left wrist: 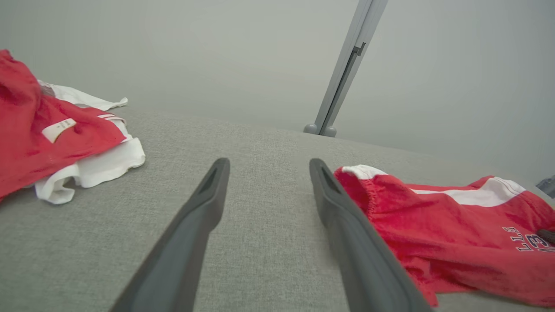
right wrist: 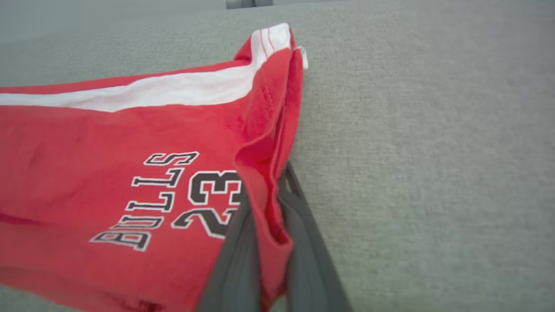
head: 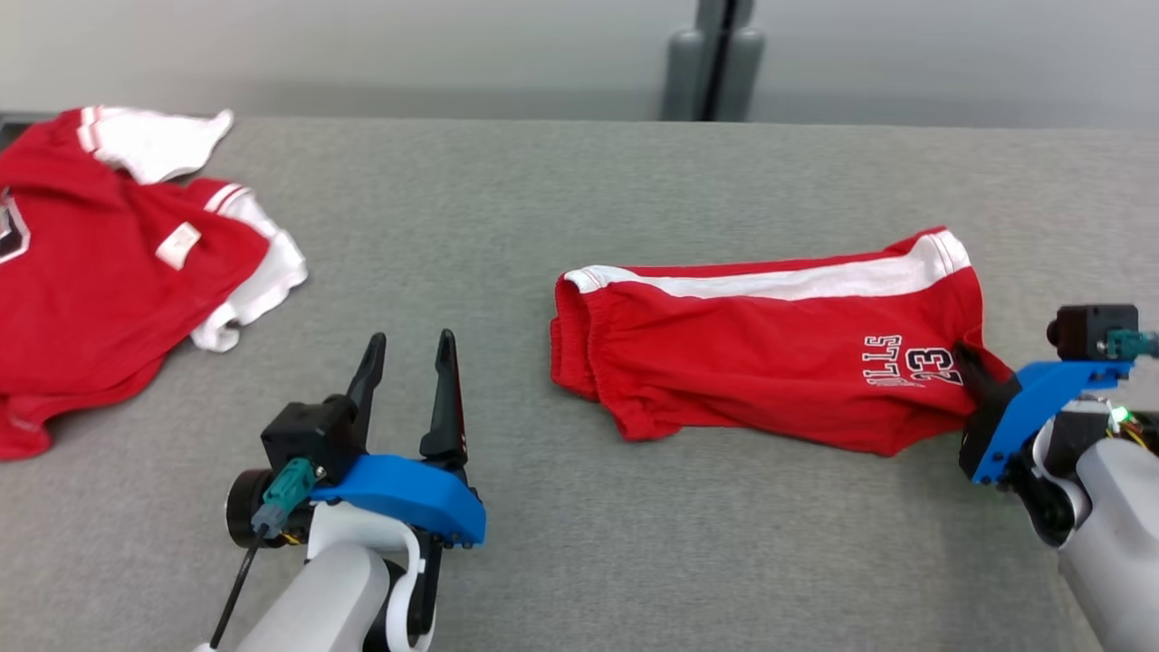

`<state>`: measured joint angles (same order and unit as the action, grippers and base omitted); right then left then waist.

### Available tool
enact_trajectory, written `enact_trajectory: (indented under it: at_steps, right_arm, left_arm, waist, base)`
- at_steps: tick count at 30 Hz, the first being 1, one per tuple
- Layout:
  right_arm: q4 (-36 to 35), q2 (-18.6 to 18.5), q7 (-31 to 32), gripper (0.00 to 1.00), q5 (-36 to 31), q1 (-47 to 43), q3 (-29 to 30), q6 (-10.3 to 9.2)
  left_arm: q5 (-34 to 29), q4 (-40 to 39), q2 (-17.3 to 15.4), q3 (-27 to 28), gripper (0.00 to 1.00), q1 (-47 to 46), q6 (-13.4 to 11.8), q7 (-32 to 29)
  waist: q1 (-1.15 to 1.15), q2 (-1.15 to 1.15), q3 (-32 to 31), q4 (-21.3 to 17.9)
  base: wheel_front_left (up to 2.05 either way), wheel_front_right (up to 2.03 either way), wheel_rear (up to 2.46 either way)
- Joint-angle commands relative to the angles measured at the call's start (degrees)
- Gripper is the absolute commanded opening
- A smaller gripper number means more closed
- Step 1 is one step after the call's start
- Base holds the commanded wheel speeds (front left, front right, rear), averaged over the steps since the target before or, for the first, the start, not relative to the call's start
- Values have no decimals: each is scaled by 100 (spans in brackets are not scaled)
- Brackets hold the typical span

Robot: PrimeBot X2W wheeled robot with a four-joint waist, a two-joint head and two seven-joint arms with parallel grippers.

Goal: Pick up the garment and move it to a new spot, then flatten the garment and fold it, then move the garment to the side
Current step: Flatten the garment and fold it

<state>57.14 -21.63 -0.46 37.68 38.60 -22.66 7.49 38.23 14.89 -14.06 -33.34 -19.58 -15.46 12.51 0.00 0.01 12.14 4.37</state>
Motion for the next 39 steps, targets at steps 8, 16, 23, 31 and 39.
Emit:
enact_trajectory:
  at_steps: [8, 16, 23, 31, 39]
  right_arm:
    - [-281, 80, -264, 0, 68, -575, 301, 1]
    - [-198, 128, -215, 0, -5, -517, 566, 1]
    - [-485, 308, -112, 0, -193, -137, 473, 2]
    - [-1345, 665, 257, 0, -324, 259, -27, 2]
    - [-1535, 930, 617, 0, -466, 342, -467, 2]
  left_arm:
    - [-17, -71, -59, -55, 100, 111, -42, -73]
    - [-27, -72, -75, -112, 100, 21, -29, -99]
    - [41, 2, -19, -83, 100, 32, -18, -27]
    - [76, 61, 95, -75, 100, -11, 6, 57]
    - [90, 108, 148, -31, 100, -29, 36, 126]
  waist:
    - [0, -1, -197, -594]
    - [0, -1, -166, -625]
    - [0, -1, -231, -423]
    - [0, -1, -287, -102]
    - [0, -1, -206, 184]
  base:
    - [0, 0, 0]
    - [0, 0, 0]
    - [0, 0, 0]
    - [0, 0, 0]
    - [0, 0, 0]
